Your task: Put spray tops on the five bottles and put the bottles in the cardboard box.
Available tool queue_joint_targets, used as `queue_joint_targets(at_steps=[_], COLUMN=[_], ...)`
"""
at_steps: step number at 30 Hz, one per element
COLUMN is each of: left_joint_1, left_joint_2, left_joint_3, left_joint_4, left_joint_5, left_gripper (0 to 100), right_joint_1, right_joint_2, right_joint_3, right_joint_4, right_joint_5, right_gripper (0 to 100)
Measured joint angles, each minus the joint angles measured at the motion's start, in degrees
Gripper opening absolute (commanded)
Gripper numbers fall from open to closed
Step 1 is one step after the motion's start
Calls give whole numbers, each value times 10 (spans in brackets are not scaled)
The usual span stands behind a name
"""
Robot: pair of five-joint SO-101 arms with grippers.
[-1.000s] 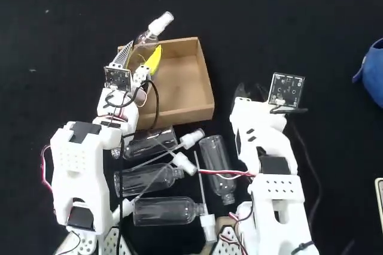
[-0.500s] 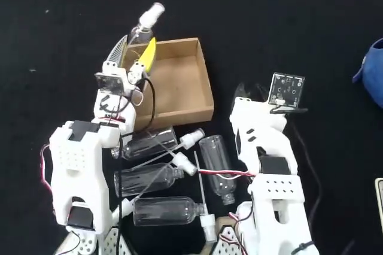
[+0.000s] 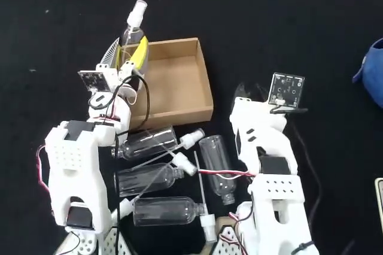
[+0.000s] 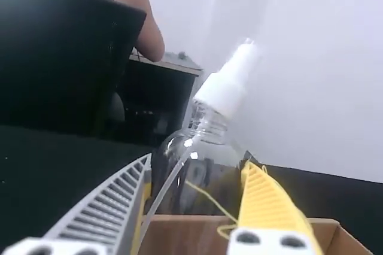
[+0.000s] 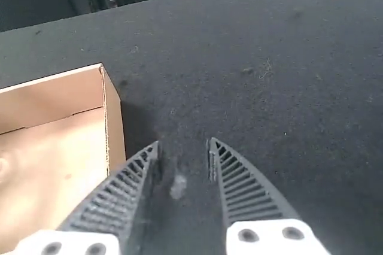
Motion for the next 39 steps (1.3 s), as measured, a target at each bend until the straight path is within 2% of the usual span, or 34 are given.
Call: queue_joint_targets(at_steps=[5, 9, 14, 19, 29, 31, 36, 39], left_joint_1=[-12, -47, -131, -224, -374, -397, -454, -483], left_joint_2=[-89, -217, -360, -447, -530, -532, -504, -442], left_joint_3=[36, 64, 86, 144, 309, 331, 365, 350], left_joint_4=[23, 123, 252, 315, 318, 290, 136, 104], left_joint_5=[1, -1, -2, -2, -2, -2, -2, -2], left_gripper=[30, 30, 30, 30, 30, 30, 30, 30], right_joint_1=[0, 0, 0, 0, 0, 0, 0, 0], right_joint_2=[0, 0, 0, 0, 0, 0, 0, 0], right_joint_3=[0, 0, 0, 0, 0, 0, 0, 0], right_joint_4=[0, 0, 0, 0, 0, 0, 0, 0], right_joint_5=[0, 0, 0, 0, 0, 0, 0, 0], right_gripper=[109, 109, 109, 109, 109, 109, 109, 109])
